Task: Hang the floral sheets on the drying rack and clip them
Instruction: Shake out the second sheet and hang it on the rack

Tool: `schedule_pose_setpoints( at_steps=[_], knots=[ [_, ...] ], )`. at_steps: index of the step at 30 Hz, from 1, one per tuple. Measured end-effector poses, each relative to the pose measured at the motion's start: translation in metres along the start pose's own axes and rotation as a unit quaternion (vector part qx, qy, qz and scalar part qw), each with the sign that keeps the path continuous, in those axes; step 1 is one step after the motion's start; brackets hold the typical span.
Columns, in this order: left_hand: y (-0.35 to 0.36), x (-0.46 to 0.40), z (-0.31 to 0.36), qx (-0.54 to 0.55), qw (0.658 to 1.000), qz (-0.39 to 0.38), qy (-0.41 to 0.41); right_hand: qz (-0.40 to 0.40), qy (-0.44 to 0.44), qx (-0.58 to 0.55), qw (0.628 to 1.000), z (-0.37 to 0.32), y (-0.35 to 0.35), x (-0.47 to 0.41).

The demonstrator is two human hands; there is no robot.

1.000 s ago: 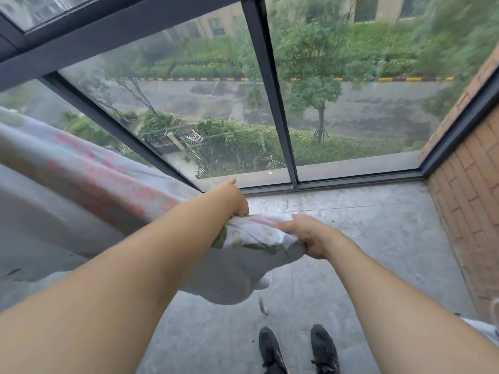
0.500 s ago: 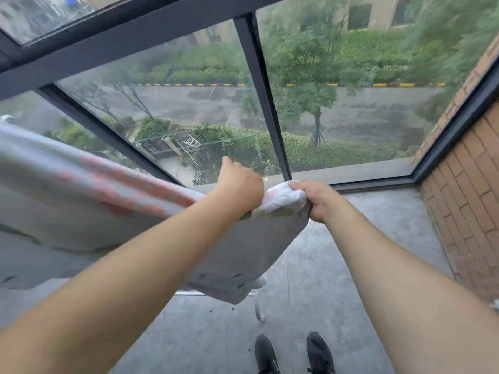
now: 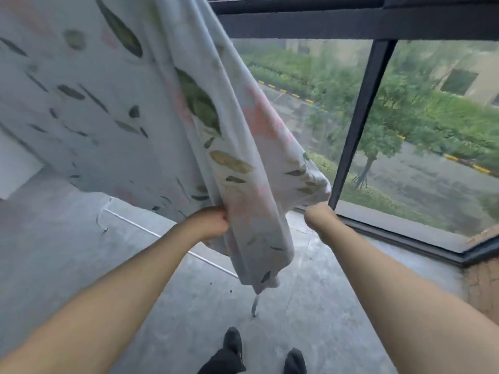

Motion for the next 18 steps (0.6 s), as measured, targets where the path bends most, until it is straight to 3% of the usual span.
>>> schedule_pose_setpoints(
  at_steps=[4,7,10,14,18],
  knots=[
    [-0.016,0.006,-0.05,0.146,0.988,0.058,-0.01,-0.201,-0.047,0.12,0.971,-0.043,0.09,0.032],
    [-0.032,0.012,-0.077,0.201,0.972,0.116,-0.04,-0.245,-0.035,0.138,0.959,-0.053,0.131,0.035],
    [-0.034,0.013,-0.118,0.262,0.945,0.183,-0.063,-0.131,-0.013,0.151,0.98,-0.067,0.149,0.024],
    [-0.026,-0.014,-0.147,0.281,0.946,0.137,-0.08,0.0,-0.018,0.12,0.993,-0.095,0.149,0.016],
    [-0.033,-0.048,-0.143,0.399,0.908,0.128,-0.008,0.061,-0.017,0.101,0.993,-0.128,0.148,0.015]
  ],
)
Point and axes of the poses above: each hand's wrist, its own x-axis away from the middle knuckle, its own y-axis out of the palm, z = x × y, the point moved 7 cm from there along -x, towards the middle knuckle, and after that the axes turned 13 degrees about -z, right-handed, at the moved point
